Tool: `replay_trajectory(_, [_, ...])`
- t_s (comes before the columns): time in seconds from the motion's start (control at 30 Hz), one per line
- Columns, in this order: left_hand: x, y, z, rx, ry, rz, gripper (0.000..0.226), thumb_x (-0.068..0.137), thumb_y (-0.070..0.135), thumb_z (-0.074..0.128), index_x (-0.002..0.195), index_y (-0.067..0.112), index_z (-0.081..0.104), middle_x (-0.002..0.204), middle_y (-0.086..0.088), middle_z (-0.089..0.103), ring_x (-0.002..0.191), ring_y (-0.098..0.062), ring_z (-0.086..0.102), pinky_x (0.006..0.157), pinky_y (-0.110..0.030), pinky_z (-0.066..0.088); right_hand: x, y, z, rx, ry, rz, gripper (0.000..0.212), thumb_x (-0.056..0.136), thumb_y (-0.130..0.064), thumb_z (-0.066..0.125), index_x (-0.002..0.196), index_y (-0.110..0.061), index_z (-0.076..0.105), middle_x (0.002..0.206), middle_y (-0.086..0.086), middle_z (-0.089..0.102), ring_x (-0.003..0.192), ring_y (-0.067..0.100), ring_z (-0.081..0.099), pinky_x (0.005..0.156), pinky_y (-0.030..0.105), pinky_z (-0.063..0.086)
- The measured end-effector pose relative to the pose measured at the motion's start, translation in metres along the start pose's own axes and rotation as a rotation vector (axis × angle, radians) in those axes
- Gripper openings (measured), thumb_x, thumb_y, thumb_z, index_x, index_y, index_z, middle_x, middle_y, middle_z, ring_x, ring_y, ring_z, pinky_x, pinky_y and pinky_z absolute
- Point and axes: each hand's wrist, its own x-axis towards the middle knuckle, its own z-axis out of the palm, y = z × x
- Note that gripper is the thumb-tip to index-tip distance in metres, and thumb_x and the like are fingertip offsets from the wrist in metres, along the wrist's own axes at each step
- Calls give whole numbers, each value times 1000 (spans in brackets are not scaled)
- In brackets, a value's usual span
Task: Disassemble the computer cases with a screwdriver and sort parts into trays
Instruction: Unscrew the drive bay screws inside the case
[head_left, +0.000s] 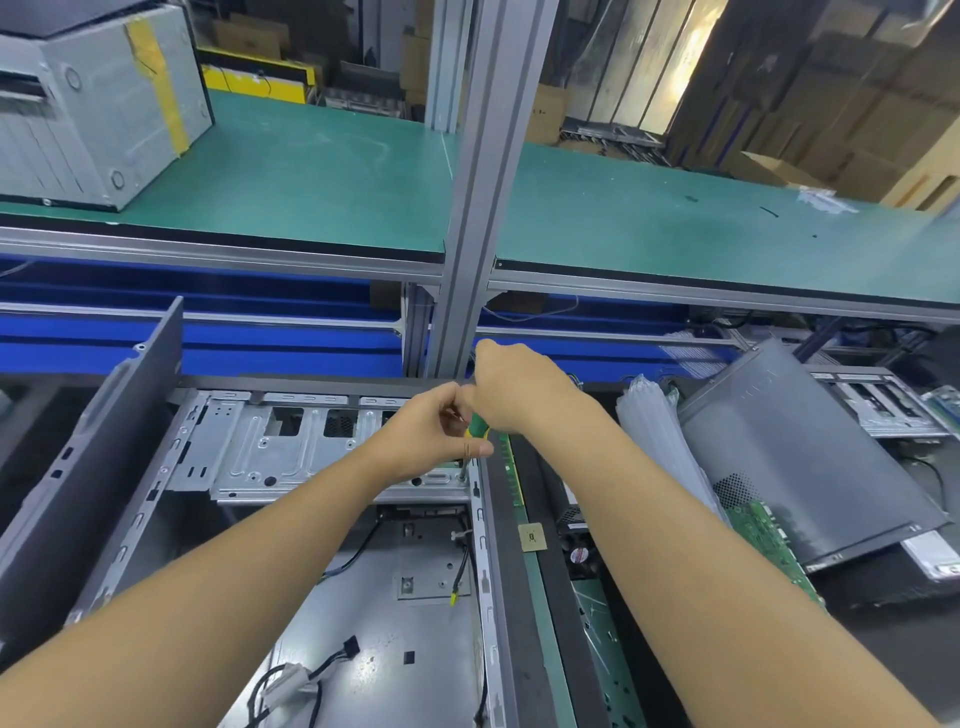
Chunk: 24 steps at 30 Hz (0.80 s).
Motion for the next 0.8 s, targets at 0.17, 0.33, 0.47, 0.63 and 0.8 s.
replay_trajectory(0.17, [-7,2,-8,-89,-109,-28,18,84,31,79,102,29,75,106,-19,69,93,-17,62,91,-52,53,-4,-3,-14,42,-213,-97,28,93,-7,57,117,-20,49,116,4,35,79,23,52,57,30,39])
replay_trajectory(0.33, [-1,5,-4,60,16,-21,34,68,31,90,87,12,69,86,-25,65,69,-26,55,74,-59,53,-5,-7,-7,66,-187,49,60,94,-49,60,136,-13,37,136,11,35,91,34,54,61,38,43])
replay_trajectory(0.47, [0,13,9,210,80,-45,45,68,39,90,94,15,62,84,-11,67,70,-18,57,72,-44,51,-2,-8,0,102,-13,222,76,96,-70,38,137,-5,42,83,5,49,63,23,52,52,33,35])
replay_trajectory(0.63, [-9,17,1,-91,12,3,33,75,8,86,98,11,62,84,4,66,76,-9,59,73,-26,49,0,0,4,96,9,10,24,99,-33,54,108,-12,45,107,10,59,79,25,53,57,34,37])
replay_trajectory(0.8, [-17,16,-10,-45,-8,5,19,82,3,78,93,18,73,84,6,75,82,-8,68,81,-29,56,-4,0,-8,111,-168,-88,26,89,-16,64,111,-22,53,123,7,48,88,25,61,59,31,46])
